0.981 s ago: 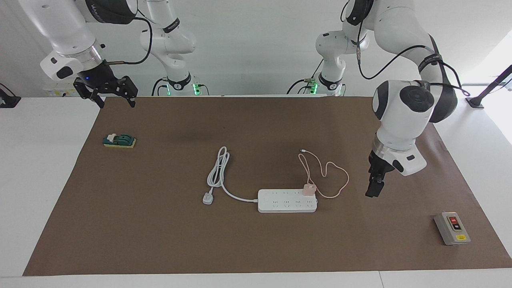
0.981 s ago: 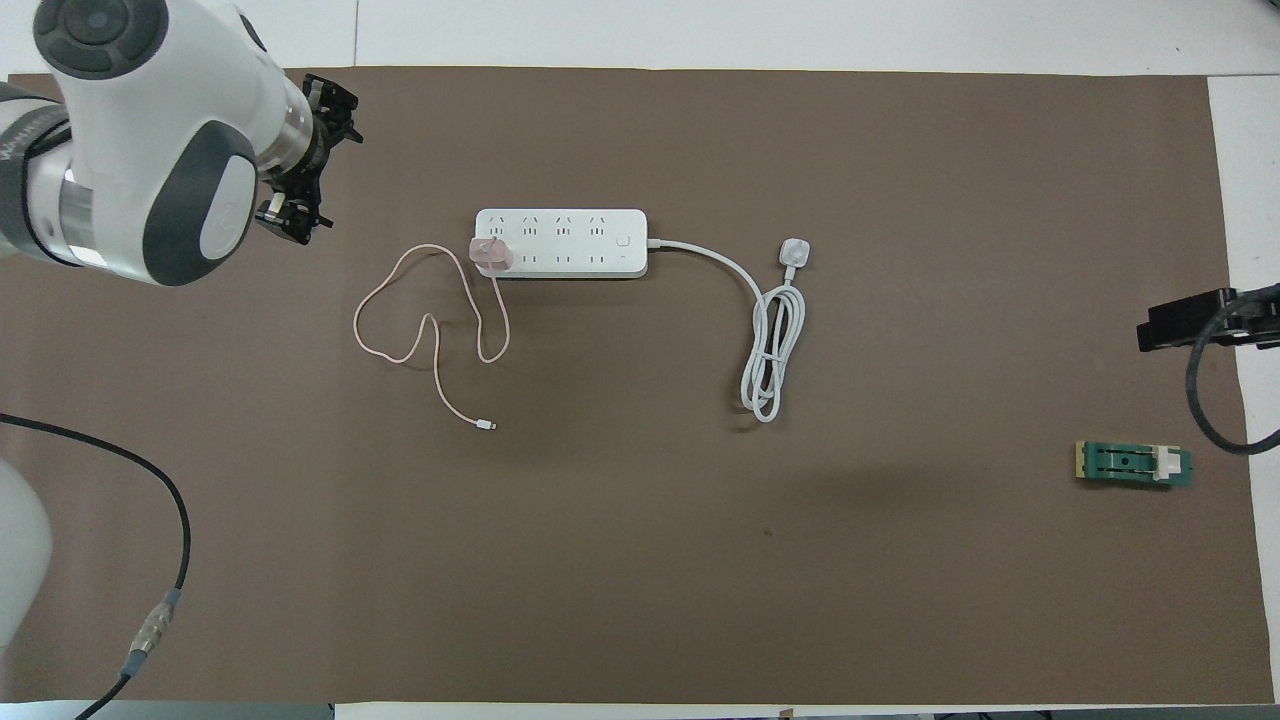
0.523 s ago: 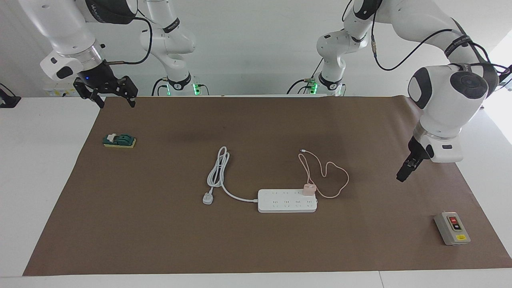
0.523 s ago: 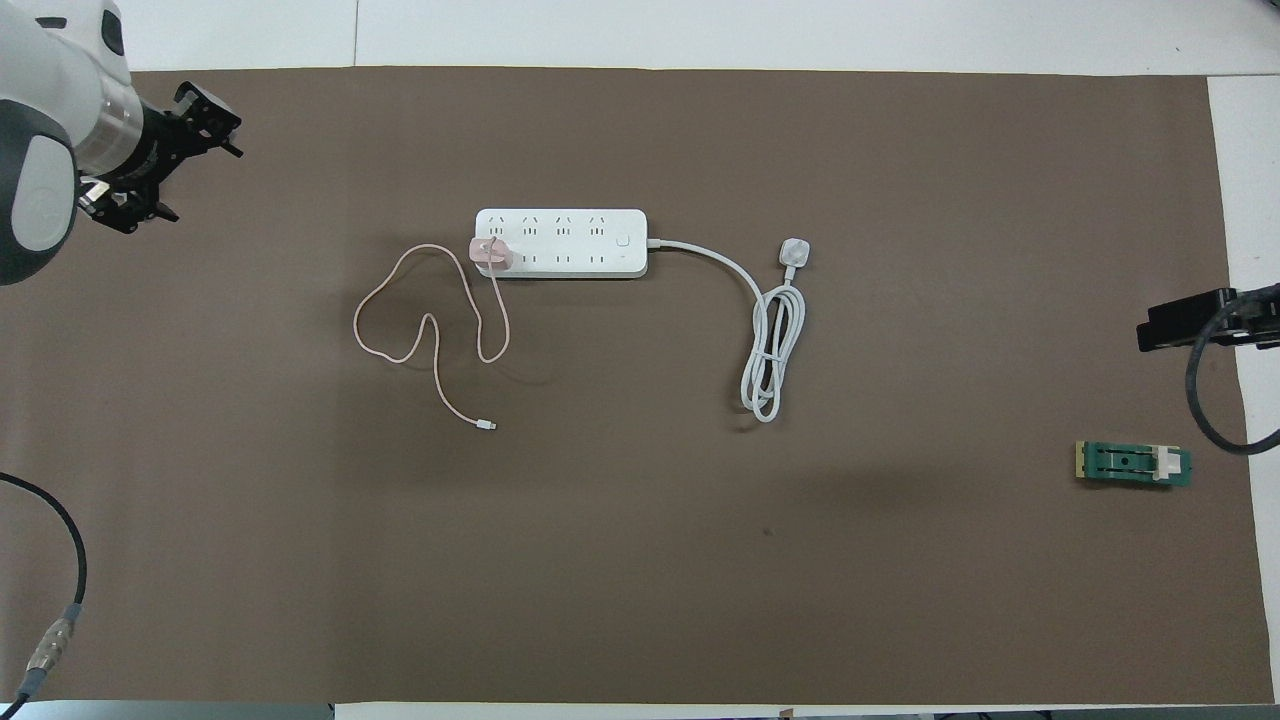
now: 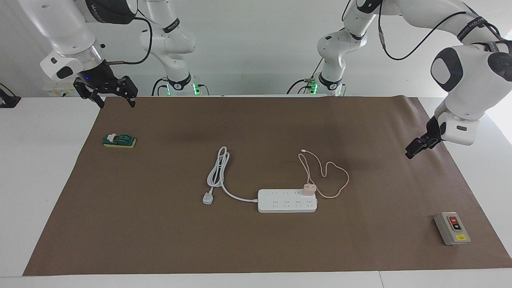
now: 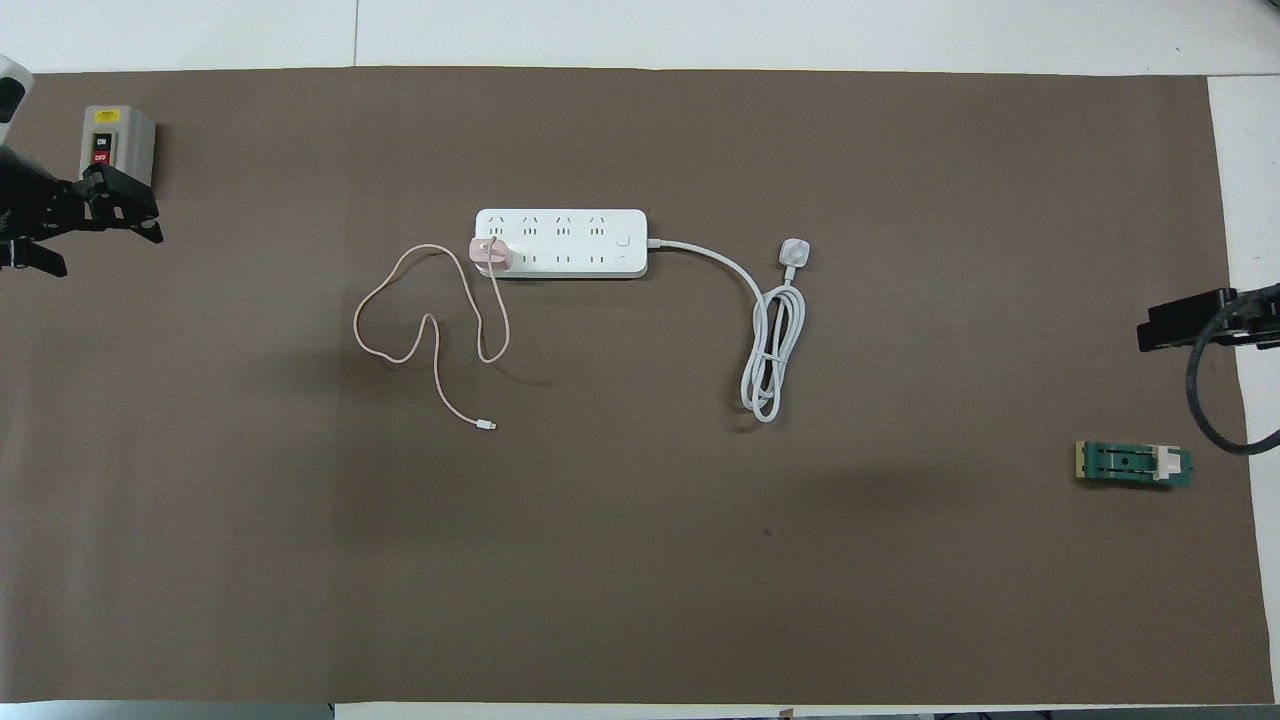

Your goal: Plug charger into power strip

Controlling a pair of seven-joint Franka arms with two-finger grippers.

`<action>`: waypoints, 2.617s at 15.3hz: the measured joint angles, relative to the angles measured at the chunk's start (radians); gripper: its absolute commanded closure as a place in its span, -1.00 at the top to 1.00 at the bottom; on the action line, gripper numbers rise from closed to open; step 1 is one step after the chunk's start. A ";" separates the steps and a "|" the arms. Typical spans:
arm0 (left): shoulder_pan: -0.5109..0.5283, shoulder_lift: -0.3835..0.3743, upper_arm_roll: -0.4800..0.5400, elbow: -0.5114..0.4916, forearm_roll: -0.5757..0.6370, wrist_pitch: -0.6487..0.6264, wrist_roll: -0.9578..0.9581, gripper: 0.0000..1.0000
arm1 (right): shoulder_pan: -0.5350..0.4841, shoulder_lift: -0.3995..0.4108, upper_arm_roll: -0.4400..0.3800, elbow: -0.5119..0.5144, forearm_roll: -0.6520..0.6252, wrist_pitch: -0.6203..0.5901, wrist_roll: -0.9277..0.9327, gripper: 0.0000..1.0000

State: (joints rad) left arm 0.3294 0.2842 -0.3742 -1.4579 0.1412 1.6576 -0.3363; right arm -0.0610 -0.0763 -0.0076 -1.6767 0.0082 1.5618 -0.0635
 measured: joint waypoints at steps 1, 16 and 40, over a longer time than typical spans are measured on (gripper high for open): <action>-0.001 -0.007 -0.015 -0.001 -0.001 -0.013 0.001 1.00 | 0.000 0.000 0.000 0.000 0.000 0.000 0.000 1.00; 0.059 -0.110 -0.009 -0.037 -0.027 -0.022 0.000 1.00 | 0.000 0.000 0.000 0.000 0.000 0.000 0.000 1.00; -0.299 -0.284 0.348 -0.182 -0.161 -0.047 0.226 1.00 | 0.000 0.000 0.000 0.000 0.000 -0.002 0.000 1.00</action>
State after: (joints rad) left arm 0.0301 0.0005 -0.0262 -1.6402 -0.0202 1.6107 -0.1104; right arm -0.0610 -0.0763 -0.0076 -1.6767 0.0082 1.5599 -0.0635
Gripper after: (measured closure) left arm 0.000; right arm 0.000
